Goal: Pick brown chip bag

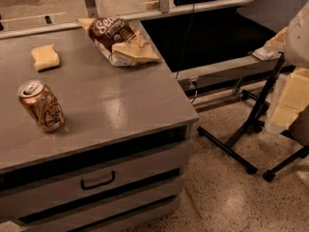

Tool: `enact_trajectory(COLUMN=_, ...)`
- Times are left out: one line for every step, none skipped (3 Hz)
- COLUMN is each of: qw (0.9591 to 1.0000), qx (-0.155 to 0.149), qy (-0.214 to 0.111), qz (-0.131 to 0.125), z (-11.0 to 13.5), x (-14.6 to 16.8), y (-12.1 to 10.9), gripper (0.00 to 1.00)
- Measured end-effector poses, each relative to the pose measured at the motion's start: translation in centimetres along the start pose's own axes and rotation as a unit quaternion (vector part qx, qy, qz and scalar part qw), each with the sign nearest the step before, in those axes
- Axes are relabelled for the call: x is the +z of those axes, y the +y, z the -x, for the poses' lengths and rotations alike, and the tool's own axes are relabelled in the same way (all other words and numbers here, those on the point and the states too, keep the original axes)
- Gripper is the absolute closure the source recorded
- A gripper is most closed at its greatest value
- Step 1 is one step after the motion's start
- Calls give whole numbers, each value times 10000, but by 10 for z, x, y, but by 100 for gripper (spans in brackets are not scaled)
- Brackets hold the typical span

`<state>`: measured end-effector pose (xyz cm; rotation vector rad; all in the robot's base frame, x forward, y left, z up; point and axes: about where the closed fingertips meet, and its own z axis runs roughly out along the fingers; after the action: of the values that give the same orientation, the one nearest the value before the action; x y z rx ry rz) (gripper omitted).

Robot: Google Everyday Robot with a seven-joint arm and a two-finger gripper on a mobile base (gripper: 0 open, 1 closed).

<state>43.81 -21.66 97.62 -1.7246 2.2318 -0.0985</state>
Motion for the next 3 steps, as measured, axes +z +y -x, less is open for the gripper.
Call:
enact_trajectory(qw=10000, qx=0, qy=0, qz=-1, z=0, x=0, y=0, gripper=0)
enact_trajectory(qw=9990, qx=-358, qy=-207, qz=-163, z=18, x=9, y=-33, gripper=0)
enact_trajectory(qw=9922, qx=-945, qy=-724, qz=-363, z=62, x=24, y=-75, gripper=0)
